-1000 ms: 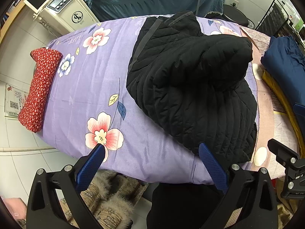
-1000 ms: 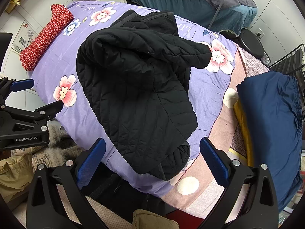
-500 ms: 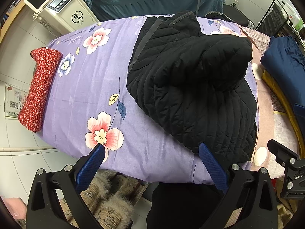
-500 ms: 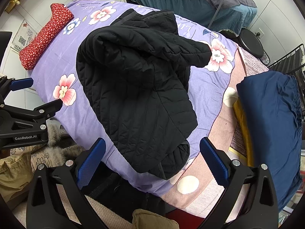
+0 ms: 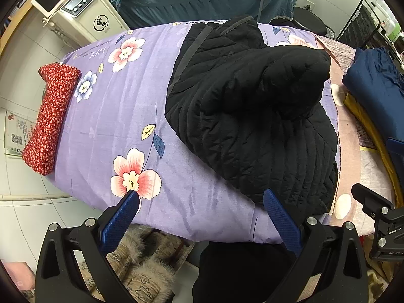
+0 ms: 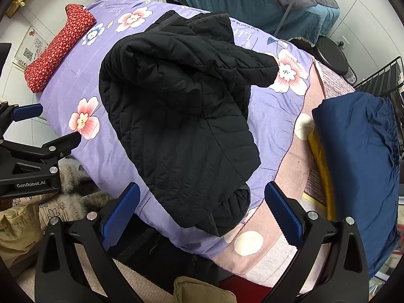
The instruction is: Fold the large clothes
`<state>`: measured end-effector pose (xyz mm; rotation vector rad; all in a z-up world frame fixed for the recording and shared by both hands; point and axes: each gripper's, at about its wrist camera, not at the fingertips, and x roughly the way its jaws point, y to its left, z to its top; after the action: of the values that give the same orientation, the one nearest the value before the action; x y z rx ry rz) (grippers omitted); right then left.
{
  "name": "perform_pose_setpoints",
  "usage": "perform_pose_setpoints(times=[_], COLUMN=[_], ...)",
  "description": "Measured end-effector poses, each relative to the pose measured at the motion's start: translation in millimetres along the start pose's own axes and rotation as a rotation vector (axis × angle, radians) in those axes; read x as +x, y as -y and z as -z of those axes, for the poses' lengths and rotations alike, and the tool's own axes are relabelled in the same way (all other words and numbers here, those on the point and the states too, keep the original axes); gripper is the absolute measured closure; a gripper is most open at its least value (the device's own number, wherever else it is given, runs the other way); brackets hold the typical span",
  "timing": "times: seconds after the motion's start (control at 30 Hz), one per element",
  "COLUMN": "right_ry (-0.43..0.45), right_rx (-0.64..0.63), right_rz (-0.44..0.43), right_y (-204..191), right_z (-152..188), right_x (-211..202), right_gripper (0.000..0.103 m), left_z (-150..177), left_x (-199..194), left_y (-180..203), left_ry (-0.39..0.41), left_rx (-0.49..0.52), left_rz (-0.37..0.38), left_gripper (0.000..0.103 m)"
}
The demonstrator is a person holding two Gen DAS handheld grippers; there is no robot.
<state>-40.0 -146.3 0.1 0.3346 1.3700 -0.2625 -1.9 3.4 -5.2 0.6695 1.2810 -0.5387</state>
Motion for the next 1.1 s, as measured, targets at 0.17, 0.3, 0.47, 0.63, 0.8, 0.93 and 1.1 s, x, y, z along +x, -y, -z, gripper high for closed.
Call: perform_pose_setpoints(times=[0.17, 0.3, 0.47, 0.63, 0.8, 0.93, 1.1], right_ry=[-0.002, -0.005, -0.005, -0.005, 0.002, -0.001, -0.003], right_rx=[0.005, 0.008, 0.008, 0.007, 0.006, 0.008, 0.007], right_rz=[0.001, 0.002, 0.003, 0.009, 0.022, 0.025, 0.026], right_y=[1.2, 1.2, 1.0, 1.0, 1.4, 1.2, 0.8], right_z=[0.7, 1.1, 1.1, 1.6, 2.5, 1.8, 2.1], right_x=[0.8, 1.2, 1.1, 1.5, 1.7, 2.1, 2.7], right_gripper=[0.006, 0.006, 0.006, 0.006, 0.006, 0.006, 0.006], left_z=[0.1, -0.1, 0.0, 0.0, -0.7, -1.0, -0.9], left_x=[0.0, 0.2, 0.1, 0.2, 0.3, 0.4, 0.4], left_y=[0.3, 0.0, 0.1, 0.3, 0.5, 0.3, 0.5], left_ry=[-0.001, 0.0, 0.0, 0.0, 0.0, 0.001, 0.017], left_rx=[0.0, -0.001, -0.001, -0.002, -0.002, -0.002, -0.012], left_rz=[-0.002, -0.001, -0.001, 0.0, -0.001, 0.0, 0.02], left_gripper=[0.006, 0.006, 0.006, 0.006, 0.006, 0.006, 0.006])
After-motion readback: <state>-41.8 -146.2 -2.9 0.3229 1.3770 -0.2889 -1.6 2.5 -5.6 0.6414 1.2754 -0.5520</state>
